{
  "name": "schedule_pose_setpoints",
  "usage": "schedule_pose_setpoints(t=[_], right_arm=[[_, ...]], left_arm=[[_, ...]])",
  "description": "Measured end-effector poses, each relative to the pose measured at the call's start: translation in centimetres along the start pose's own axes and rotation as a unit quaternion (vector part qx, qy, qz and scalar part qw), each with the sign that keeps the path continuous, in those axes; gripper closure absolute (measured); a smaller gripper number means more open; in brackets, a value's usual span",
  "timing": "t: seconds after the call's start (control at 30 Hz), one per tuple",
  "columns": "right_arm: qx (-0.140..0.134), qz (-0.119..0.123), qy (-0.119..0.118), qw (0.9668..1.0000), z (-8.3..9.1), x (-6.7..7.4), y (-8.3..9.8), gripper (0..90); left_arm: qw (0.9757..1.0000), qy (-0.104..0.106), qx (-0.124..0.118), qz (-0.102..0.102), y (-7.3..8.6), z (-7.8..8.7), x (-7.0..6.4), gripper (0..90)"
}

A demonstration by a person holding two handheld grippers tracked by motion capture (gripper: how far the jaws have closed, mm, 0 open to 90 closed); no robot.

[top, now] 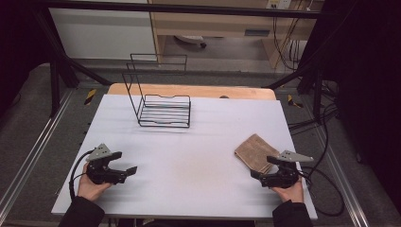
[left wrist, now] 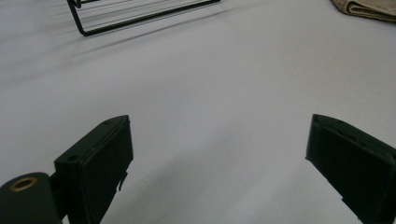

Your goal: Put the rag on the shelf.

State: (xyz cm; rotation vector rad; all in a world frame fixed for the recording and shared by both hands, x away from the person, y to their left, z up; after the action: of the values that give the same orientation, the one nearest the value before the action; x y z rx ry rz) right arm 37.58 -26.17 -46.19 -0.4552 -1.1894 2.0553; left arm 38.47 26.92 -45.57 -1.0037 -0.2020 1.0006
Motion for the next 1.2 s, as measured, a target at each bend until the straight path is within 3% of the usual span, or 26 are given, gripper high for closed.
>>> schedule_pose_setpoints(t=[0.7, 1.2], right_arm=[[0.018, 0.0, 0.009, 0.9998, -0.7, 0.4, -0.1, 1.4], [0.019, 0.008, 0.023, 0.9995, -1.7, 0.9, -1.2, 2.2]], left_arm=[[1.0, -0.004, 0.004, -0.001, 0.2, -0.1, 0.1, 7.5], [1.0, -0.005, 0.005, 0.003, 0.2, -0.1, 0.2, 7.6]])
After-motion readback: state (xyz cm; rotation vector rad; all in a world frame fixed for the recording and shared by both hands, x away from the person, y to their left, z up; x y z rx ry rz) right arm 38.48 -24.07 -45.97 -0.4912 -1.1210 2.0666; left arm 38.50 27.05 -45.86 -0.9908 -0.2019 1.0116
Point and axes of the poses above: each handheld gripper's, and its own axes: z roughly backward along the jaws, y roughly out of its underside, x roughly to its left, the point moved 4 cm from there along -z, roughly forward along the jaws, and after that the axes turned 11 degrees about z, right-handed, at the moved point
